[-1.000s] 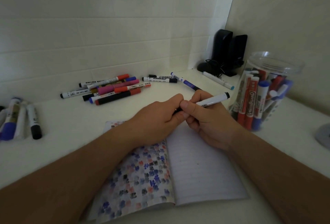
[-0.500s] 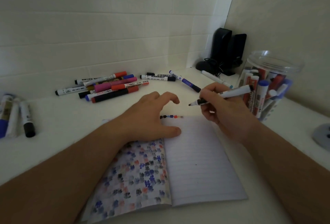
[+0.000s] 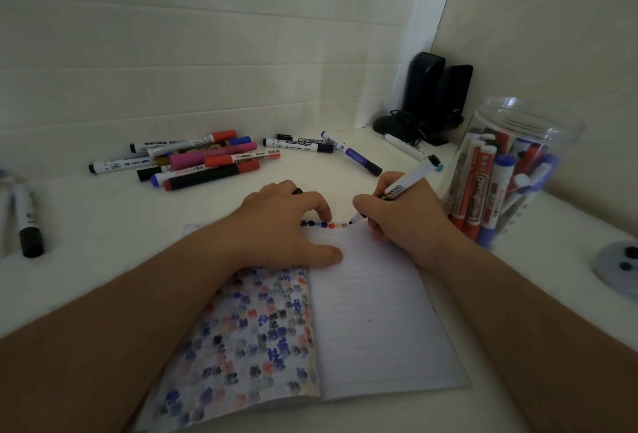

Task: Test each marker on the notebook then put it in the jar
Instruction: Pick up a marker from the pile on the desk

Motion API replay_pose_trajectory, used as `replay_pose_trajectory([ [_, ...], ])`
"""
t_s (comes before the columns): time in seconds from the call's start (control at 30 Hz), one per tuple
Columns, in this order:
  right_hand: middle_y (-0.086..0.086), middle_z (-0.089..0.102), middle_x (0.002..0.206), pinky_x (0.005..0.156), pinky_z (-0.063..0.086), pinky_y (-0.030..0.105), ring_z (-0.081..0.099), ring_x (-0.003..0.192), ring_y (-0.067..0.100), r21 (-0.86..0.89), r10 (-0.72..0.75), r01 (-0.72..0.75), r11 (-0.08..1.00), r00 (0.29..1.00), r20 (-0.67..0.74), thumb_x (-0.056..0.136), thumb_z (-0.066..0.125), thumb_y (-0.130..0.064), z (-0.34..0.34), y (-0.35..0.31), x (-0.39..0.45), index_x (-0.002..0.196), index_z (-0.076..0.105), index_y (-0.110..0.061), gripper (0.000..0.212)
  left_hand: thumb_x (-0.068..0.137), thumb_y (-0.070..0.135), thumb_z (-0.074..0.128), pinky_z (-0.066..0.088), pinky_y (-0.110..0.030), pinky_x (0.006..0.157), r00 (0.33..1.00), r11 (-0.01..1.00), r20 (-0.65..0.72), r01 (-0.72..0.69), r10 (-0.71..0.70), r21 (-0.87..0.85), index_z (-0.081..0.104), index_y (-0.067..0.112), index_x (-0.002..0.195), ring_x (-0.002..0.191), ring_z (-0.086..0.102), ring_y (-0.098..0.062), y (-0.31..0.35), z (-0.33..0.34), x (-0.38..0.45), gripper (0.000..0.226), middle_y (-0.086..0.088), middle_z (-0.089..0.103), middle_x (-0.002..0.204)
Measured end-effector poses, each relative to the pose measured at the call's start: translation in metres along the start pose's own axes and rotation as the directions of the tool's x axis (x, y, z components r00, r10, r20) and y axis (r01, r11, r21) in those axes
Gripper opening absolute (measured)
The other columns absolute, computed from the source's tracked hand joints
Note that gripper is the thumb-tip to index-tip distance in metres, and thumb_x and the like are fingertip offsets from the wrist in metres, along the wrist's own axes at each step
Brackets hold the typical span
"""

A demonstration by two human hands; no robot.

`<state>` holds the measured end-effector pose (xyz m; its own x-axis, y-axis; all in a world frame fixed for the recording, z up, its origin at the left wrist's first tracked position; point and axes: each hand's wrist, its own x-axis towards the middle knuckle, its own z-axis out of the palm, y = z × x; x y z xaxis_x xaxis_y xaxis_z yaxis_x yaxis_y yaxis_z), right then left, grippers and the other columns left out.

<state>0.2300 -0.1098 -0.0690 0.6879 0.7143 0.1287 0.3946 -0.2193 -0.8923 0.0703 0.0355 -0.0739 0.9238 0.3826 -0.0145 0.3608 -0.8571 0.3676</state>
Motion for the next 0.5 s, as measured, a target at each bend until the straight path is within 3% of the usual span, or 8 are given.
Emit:
replay_pose_trajectory([
  [0.4,0.013,0.067,0.059,0.056,0.059,0.035,0.069,0.051,0.022,-0.07,-0.007,0.008,0.997,1.0,0.007,0.084,0.077,-0.01,0.0018,0.0053,0.0029,0.072,0.053,-0.01,0.026,0.072,0.08,0.065,0.043,-0.043,0.102,1.0,1.0,0.025,0.001,-0.001,0.017,0.046,0.057,0.115,0.111,0.045,-0.015,0.001,-0.0009,0.0004,0.052,0.015,0.043,0.11],
  [0.5,0.021,0.065,0.062,0.055,0.057,0.036,0.068,0.049,0.021,-0.091,-0.005,0.003,0.996,1.0,-0.015,0.083,0.075,-0.008,0.0022,0.0041,0.0027,0.072,0.051,-0.01,0.026,0.073,0.08,0.065,0.042,-0.044,0.103,1.0,1.0,0.026,0.001,-0.001,0.017,0.046,0.057,0.116,0.111,0.045,-0.015,0.0014,-0.0014,0.0,0.052,0.016,0.043,0.109],
])
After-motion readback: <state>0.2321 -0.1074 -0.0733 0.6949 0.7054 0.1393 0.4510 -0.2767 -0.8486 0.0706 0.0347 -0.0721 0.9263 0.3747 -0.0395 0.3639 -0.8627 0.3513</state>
